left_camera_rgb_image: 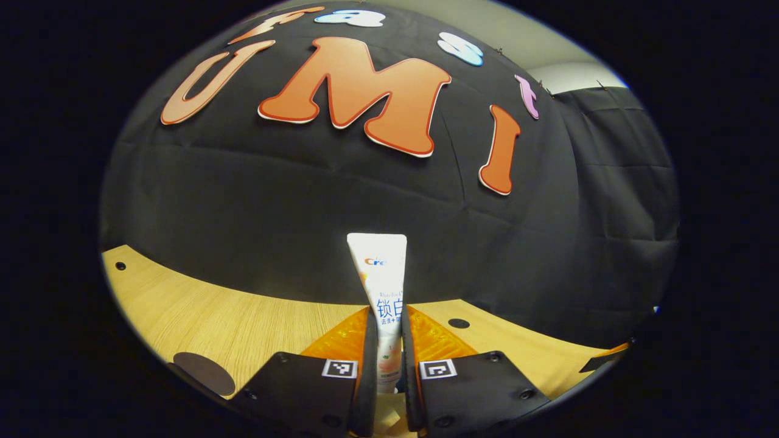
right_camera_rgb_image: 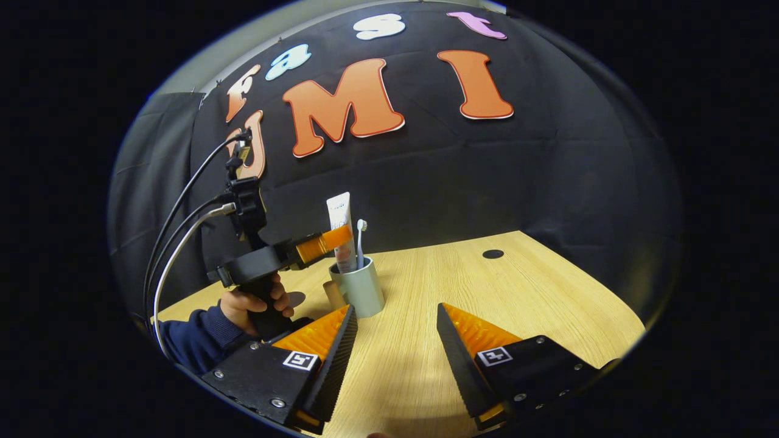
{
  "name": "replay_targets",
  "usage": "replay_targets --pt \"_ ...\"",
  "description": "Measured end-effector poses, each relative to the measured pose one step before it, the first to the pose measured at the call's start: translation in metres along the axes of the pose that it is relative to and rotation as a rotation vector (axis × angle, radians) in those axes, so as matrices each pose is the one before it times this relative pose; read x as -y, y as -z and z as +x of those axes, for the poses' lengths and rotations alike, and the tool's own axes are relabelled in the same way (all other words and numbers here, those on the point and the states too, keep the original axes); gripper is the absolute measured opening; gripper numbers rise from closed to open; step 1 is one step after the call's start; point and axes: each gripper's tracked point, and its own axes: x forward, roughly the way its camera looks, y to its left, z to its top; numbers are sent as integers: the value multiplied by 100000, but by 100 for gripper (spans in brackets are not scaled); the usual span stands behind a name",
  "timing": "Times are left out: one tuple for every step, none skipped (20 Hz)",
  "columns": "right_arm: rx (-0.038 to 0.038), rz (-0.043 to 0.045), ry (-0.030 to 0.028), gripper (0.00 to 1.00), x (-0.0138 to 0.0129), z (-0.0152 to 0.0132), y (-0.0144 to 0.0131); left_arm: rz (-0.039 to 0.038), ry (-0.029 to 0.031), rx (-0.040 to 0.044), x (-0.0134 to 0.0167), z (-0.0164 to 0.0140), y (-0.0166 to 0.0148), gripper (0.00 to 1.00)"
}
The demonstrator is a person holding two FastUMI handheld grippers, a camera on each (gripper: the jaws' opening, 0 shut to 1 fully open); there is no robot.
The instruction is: Put the toothbrush and toothpaste on the desktop into the cup, then pick up the cup and place it on the coaster on the desktop.
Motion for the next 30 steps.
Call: replay_targets --pt "55 129 10 80 -131 153 -39 899 102 -2081 -141 -259 492 24" --pt "-375 42 206 80 -67 117 -69 814 -425 -1754 -272 -34 245 26" --pt "-189 47 -334 80 -275 294 6 372 -52 -726 -197 52 270 26" --pt "-209 -73 -48 80 -237 145 10 305 -278 -1909 -363 -557 692 29" --pt "89 -143 -826 80 -380 91 51 80 624 -2823 -255 -227 877 29" --pt "-140 -396 -621 80 -436 34 1 25 797 -2741 31 -629 734 30" --pt "-23 -460 -335 80 -396 13 93 247 263 -1498 -71 -297 350 31" --pt "-280 -650 -660 80 -538 -25 -6 726 1 1057 -36 -25 -392 34" --pt "-376 -746 -138 80 -330 36 122 530 -399 763 -298 -334 -611 34" --pt "-156 -969 -389 80 -397 80 -58 204 358 646 -179 -445 -314 35" --pt "-267 -926 20 80 -394 -17 -46 -294 1289 11 15 -626 -464 37" --pt "-283 -804 -529 80 -534 142 -213 -193 1176 -843 168 -655 -64 42" --pt "-548 -877 -450 80 -464 235 -155 373 -93 -1237 -76 -717 -46 51" --pt "-176 -1027 -664 80 -582 213 -189 763 -1925 -1206 -741 -624 -33 61" --pt "-511 -1121 -458 80 -596 409 -262 1543 -2176 -1069 -720 -756 -49 71" --pt "-478 -828 -599 80 -617 271 -338 1232 -3043 -278 -936 -882 -109 80" --pt "-321 -842 -1307 80 -871 408 -434 357 -2107 269 -969 -710 -210 90" --pt "-1019 -1409 -105 80 -579 453 -408 42 -2071 574 -1074 -1204 -347 99" --pt "-1305 -1516 1317 81 -172 563 -315 -370 -2065 380 -1083 -1065 -465 99" --pt "-977 -1103 848 82 -245 562 -406 -363 -2012 241 -1104 -1200 -160 99" --pt "-1540 -807 330 82 -335 470 -315 -134 -3290 -259 -1249 -1322 -130 99" --pt "-1775 -361 -1291 82 -651 505 -279 -586 -2415 456 -1198 -1258 -82 99" --pt "-1295 -280 -1472 82 -674 509 -222 -240 -2167 -217 -1158 -1230 -63 99" --pt "-1817 -334 60 82 -389 562 -129 880 -2588 143 -1114 -1328 236 99" --pt "-2203 -482 437 82 -191 671 -49 2023 -2987 288 -1332 -1155 58 99" --pt "-2771 -839 497 82 -171 630 11 2195 -3629 604 -1404 -1347 40 99" --pt "-3136 -986 842 82 -58 624 84 1468 -3176 1172 -1357 -1247 -123 99" --pt "-3389 -976 1070 82 -86 665 152 325 -2355 1326 -1083 -1264 -454 99" --pt "-3494 -408 1291 82 18 397 49 -359 -1838 1729 -955 -1187 -458 99" --pt "-3590 44 1472 82 60 399 153 -334 -1749 1663 -779 -1215 -338 99"
